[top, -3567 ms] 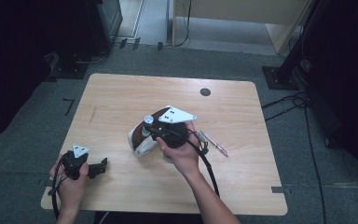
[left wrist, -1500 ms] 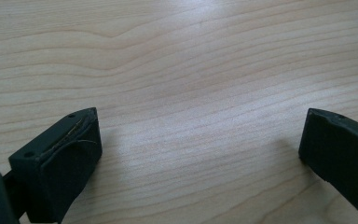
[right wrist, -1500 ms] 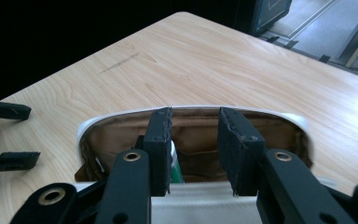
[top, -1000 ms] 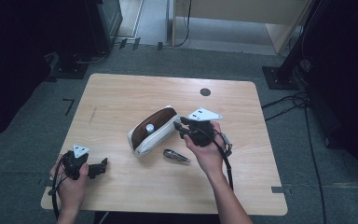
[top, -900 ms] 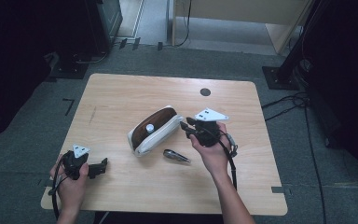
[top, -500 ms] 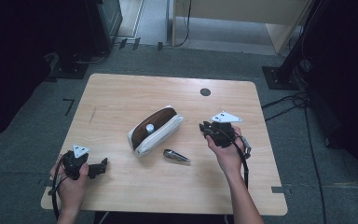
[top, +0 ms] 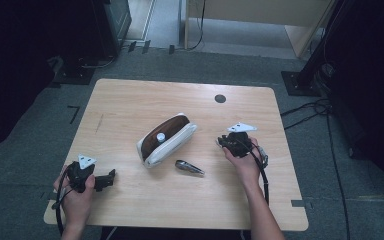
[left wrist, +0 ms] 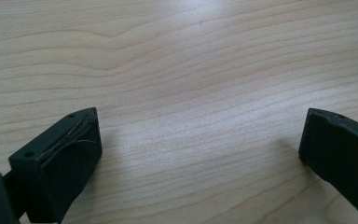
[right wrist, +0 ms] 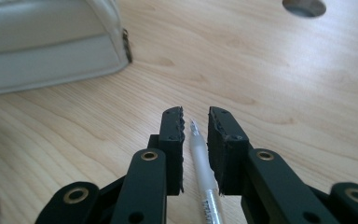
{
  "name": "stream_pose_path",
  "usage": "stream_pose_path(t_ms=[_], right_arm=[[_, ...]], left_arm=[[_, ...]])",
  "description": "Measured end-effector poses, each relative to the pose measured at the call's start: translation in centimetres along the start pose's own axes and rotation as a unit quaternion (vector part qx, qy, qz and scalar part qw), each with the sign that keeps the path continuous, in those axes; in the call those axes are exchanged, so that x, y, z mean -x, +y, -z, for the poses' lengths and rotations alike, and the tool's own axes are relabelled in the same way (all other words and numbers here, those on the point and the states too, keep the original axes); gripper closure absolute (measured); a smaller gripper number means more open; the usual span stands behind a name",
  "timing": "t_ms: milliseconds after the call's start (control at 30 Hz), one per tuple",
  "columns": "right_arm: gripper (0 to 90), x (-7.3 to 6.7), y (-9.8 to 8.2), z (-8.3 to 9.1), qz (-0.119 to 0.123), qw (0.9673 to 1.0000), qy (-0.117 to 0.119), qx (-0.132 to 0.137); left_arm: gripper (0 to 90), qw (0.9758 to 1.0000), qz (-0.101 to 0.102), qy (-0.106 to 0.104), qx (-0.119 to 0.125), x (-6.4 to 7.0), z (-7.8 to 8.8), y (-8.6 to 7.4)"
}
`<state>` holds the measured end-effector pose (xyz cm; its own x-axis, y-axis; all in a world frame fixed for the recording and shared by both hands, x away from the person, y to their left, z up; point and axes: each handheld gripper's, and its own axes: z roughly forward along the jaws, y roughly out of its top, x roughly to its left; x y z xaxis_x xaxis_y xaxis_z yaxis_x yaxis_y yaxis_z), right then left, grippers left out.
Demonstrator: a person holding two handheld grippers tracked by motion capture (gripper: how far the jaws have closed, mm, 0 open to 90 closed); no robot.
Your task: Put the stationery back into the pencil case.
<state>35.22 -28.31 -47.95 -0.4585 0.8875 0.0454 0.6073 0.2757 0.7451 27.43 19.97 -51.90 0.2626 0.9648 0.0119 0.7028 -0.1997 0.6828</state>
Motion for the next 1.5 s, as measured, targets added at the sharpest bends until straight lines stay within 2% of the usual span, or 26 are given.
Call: stream_pose_path(t_ms=[200,300,467,567,800,867,933,967,1133,1167,1200,1300,1333,1400,1500], right_arm=[[75.4,0.5,-0.5,-1.1,-0.002,0.9998,0.002,-0.021],[75.9,0.6,-0.7,-1.8,0.008,0.9995,0.002,-0.031],[77.6,0.7,-1.0,-2.7,0.011,0.9989,-0.003,-0.046],[78.8,0.7,-1.1,-3.0,0.016,0.9986,-0.004,-0.05],[80.5,0.8,-1.1,-3.1,0.008,0.9987,-0.004,-0.051],[80.8,0.6,-1.0,-3.1,0.013,0.9984,-0.009,-0.054],[81.1,0.3,-0.8,-3.0,0.024,0.9975,-0.024,-0.061],[81.2,0.2,-0.8,-2.9,0.027,0.9975,-0.027,-0.06],[81.4,0.0,-0.4,-1.4,0.0,0.9998,-0.006,-0.016],[81.4,0.0,-0.4,-1.4,0.0,0.9998,-0.006,-0.016],[81.5,-0.3,0.0,-0.6,-0.004,1.0,0.0,0.001],[81.5,-1.0,0.7,0.4,-0.011,0.9995,0.015,0.027],[81.5,-1.0,0.7,0.4,-0.011,0.9995,0.015,0.027],[81.6,-1.7,1.5,1.2,-0.011,0.9981,0.028,0.053],[81.6,-2.5,2.3,2.0,-0.01,0.9966,0.037,0.073]], left_arm=[[0.0,1.0,0.0,0.0,0.0,0.0,0.0,0.0],[0.0,1.0,-0.001,0.0,0.0,0.0,0.0,0.0],[0.0,1.0,0.0,0.0,0.0,0.0,0.0,0.0],[0.0,1.0,0.001,0.0,0.0,0.0,0.0,0.0],[0.0,1.0,-0.001,0.0,0.0,0.0,0.0,0.0],[0.0,1.0,-0.001,0.0,-0.001,0.0,0.0,0.0],[0.0,1.0,-0.001,0.0,-0.001,0.0,0.0,0.0],[0.0,1.0,-0.001,0.0,-0.001,0.0,0.0,0.0],[0.0,1.0,0.0,0.0,0.0,0.0,0.0,0.0],[0.0,1.0,0.0,0.0,0.0,0.0,0.0,0.0],[0.0,1.0,0.0,0.0,0.0,0.0,0.0,0.0],[0.0,1.0,0.0,0.0,0.0,0.0,0.0,0.0],[0.0,1.0,0.0,0.0,0.0,0.0,0.0,0.0],[0.0,1.0,0.0,0.0,0.0,0.0,0.0,0.0],[0.0,1.0,0.0,0.0,0.0,0.0,0.0,0.0]])
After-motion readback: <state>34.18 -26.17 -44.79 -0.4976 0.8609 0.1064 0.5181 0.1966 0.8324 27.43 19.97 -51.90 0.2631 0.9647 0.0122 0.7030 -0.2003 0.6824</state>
